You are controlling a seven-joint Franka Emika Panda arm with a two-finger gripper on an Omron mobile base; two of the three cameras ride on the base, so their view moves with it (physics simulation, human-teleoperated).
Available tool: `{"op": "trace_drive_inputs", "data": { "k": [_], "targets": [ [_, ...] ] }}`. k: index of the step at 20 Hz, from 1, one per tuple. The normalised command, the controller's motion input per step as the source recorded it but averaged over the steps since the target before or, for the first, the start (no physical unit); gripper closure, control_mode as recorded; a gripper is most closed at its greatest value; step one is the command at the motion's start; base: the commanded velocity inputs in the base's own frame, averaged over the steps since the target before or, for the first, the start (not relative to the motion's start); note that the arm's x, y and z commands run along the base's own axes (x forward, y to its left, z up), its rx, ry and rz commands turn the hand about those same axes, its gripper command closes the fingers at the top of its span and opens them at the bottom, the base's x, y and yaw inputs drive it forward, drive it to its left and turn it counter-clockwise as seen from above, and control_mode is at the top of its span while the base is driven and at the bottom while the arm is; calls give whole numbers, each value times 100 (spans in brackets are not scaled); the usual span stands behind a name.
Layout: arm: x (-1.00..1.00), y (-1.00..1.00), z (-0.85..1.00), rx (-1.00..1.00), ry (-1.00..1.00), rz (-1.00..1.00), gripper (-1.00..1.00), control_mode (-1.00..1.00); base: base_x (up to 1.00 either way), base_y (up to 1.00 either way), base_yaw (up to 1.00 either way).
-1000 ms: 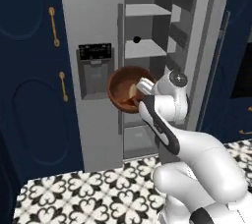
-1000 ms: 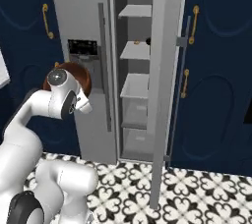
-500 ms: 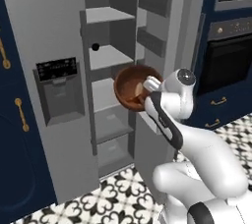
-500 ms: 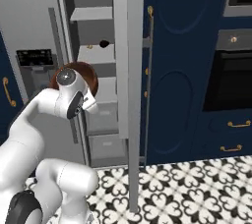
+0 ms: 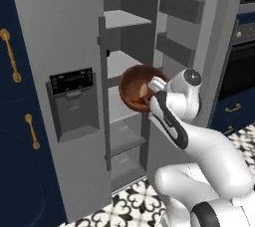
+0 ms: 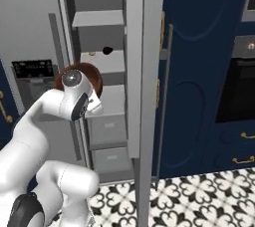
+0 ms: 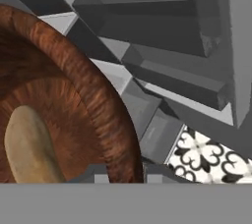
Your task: Pick the chicken drumstick and sweet potato from their plates and place them in the bowl. Then put the bowl in the fridge.
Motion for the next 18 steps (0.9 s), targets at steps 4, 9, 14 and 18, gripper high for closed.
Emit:
{"op": "trace_drive_inputs", "data": {
  "k": [4,9,14,18],
  "targets": [
    [0,0,0,0,0,0,100,100,80,1,-10],
    [0,0,0,0,0,0,100,100,58,-6,-5],
    [0,0,0,0,0,0,100,100,33,-12,-4],
    [0,0,0,0,0,0,100,100,-4,-3,-2]
  ]
}}
